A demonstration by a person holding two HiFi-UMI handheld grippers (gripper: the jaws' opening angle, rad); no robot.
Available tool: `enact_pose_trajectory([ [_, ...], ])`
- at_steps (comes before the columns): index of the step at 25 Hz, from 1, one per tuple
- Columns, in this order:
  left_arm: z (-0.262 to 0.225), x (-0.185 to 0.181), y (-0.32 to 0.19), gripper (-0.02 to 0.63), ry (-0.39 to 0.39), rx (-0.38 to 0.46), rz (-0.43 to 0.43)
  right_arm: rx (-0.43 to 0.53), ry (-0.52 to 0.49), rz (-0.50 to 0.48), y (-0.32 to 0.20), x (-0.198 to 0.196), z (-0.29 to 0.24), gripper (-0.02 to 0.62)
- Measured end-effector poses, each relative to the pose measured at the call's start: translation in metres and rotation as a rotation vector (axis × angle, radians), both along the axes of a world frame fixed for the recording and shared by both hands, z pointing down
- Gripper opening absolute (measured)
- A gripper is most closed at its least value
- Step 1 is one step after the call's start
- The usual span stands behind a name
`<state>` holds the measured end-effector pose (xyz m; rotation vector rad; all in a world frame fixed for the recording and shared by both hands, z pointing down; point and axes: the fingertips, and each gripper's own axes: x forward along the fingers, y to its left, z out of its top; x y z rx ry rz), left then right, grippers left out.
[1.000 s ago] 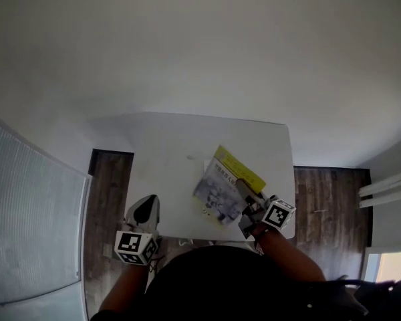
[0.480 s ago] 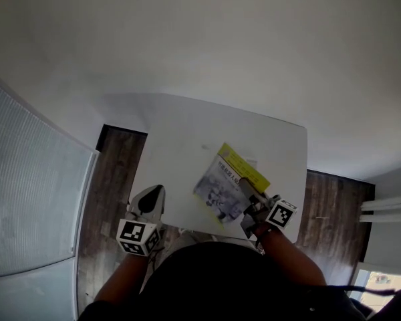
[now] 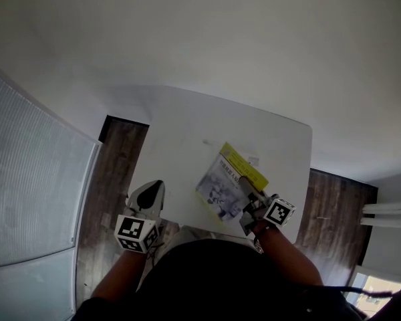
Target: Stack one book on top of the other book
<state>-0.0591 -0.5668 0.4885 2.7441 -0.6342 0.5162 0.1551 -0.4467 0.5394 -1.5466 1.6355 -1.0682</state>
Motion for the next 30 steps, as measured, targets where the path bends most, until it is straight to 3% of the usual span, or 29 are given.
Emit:
enact_pose_trajectory([
  [25, -0.001, 0.008, 0.023, 0.005, -0.062, 0.012, 0.022, -0.06, -0.078, 0.099, 0.015, 0.032, 0.048, 0.084],
  [28, -0.001, 0.007, 0.026, 0.005, -0.068, 0.019, 0.019, -0.129, -0.131, 0.125, 0.023, 0.034, 0.062, 0.084],
  [30, -0.003, 0.007, 0.028, 0.005, -0.068, 0.027, 0.015, -0.141, -0.108, 0.111, 0.022, 0.036, 0.067, 0.083],
])
